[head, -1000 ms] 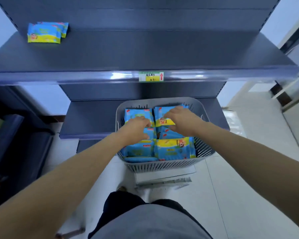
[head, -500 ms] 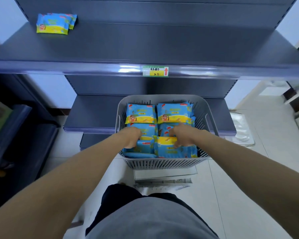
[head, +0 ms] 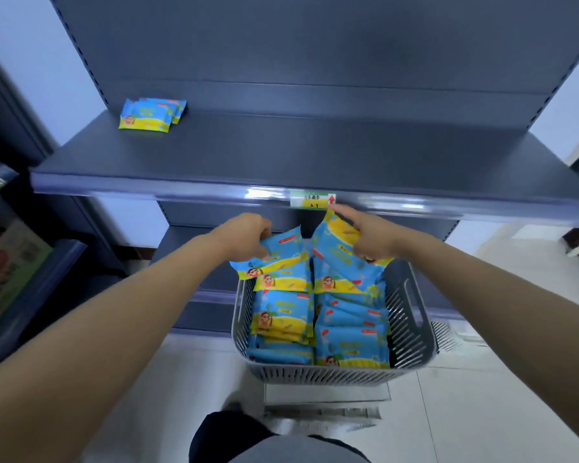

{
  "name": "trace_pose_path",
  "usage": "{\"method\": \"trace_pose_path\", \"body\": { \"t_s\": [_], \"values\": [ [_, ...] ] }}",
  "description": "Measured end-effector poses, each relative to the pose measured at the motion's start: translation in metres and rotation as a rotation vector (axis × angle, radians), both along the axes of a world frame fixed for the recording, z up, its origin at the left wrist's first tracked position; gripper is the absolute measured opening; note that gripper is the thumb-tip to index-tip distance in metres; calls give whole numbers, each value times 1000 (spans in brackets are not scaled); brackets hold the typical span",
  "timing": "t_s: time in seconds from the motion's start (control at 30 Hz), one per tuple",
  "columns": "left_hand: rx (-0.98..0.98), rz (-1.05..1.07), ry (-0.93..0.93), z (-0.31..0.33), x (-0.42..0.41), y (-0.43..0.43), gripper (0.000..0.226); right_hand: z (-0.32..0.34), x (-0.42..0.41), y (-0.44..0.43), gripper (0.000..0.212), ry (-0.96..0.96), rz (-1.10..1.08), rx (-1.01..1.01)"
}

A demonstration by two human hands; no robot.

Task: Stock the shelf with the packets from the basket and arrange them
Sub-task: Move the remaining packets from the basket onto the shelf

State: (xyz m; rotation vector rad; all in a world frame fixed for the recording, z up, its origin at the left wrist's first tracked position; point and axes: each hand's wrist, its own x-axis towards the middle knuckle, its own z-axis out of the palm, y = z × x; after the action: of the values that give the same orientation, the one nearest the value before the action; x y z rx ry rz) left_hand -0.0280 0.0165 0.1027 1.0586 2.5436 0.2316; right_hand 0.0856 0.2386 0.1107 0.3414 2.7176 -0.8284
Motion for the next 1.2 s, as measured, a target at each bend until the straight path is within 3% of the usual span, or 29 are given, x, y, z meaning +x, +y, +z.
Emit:
{"method": "trace_pose_path", "body": {
  "t_s": [0.1, 0.23, 0.3, 0.47, 0.7, 0.83, 1.2],
  "values": [
    [81, 52, 34, 27, -25, -12, 22, 27, -28, -5, 75, 181, 4, 35],
    [144, 106, 85, 58, -60, -29, 23, 53, -74, -20, 31, 335, -70, -148],
    [167, 122, 80, 70, -78, -41, 21, 62, -101, -31, 23, 414, -140, -197],
    [227, 147, 80, 92, -133, -79, 19, 86, -172, -70, 20, 488, -279, -143],
    [302, 197, 55, 105, -226, -134, 13, 100, -287, -127, 26, 485, -437, -556],
    [287, 228, 43, 102, -283, -157, 12, 93, -350, -158, 17, 389, -507, -746],
    [313, 264, -96, 59, -391, -184, 17, 34, -449, -211, 31, 132, -544, -757]
  ]
}}
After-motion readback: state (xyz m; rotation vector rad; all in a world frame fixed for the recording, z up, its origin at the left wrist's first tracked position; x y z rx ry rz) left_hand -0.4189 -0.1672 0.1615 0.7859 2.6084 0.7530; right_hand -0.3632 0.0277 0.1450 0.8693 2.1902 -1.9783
